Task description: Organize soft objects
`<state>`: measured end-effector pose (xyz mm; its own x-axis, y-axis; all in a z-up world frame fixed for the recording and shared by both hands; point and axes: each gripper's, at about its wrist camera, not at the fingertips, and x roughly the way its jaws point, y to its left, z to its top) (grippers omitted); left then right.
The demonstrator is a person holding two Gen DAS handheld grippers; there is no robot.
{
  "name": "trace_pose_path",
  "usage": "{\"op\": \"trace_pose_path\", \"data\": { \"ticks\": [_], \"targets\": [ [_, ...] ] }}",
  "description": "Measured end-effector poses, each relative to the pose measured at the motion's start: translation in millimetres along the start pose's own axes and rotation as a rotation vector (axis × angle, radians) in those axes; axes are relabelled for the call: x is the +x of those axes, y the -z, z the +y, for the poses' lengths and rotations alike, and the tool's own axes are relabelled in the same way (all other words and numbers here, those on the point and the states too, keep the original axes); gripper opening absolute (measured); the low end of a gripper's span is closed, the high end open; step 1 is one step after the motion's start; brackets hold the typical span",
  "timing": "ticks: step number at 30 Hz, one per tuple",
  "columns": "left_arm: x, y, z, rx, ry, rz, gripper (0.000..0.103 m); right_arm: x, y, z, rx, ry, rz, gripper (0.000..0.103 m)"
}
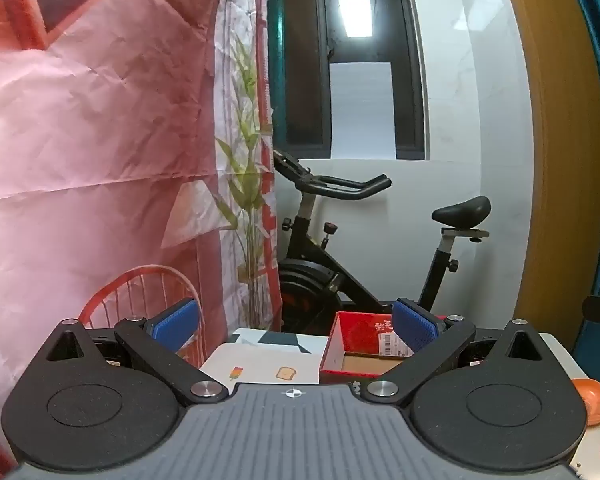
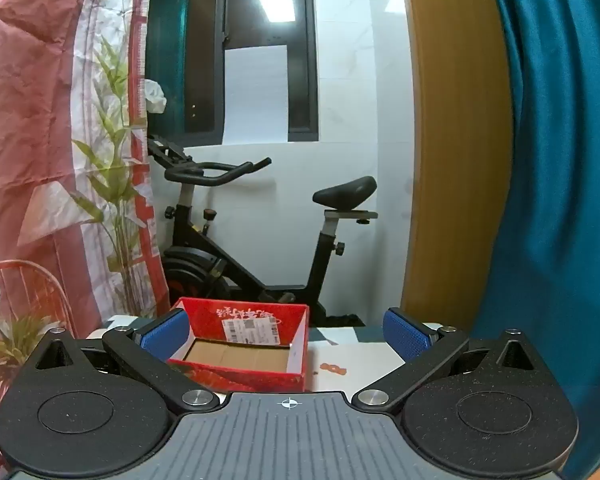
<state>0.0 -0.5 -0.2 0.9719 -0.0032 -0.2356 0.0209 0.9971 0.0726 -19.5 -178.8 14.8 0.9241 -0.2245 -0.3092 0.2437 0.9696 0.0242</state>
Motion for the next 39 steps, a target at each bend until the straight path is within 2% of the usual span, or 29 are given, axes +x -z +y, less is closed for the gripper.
{"op": "trace_pose_path", "data": {
  "ticks": [9,20,24,39],
  "targets": [
    [1.2,0.8,5.9,-0.015,-0.002,0.027,0.103,-0.7,1.1,2.1,0.012,0.003,0.005,0.103],
    [12.5,0.3,1.1,0.027,-0.004,0.053,0.103,5.9,-2.5,5.8,-0.006,0.015,0.028,0.103],
    [9.4,2.9,0.2,0.026,0.005,0.038,0.103,2.8,-4.4,8.5,-0.008,0.014,0.008,0.103],
    [7.1,4.5,1.5,0.029,0.005,0.028,0.103,5.2,2.5,4.8,0.009,0.018,0.028,0.103]
  ]
}}
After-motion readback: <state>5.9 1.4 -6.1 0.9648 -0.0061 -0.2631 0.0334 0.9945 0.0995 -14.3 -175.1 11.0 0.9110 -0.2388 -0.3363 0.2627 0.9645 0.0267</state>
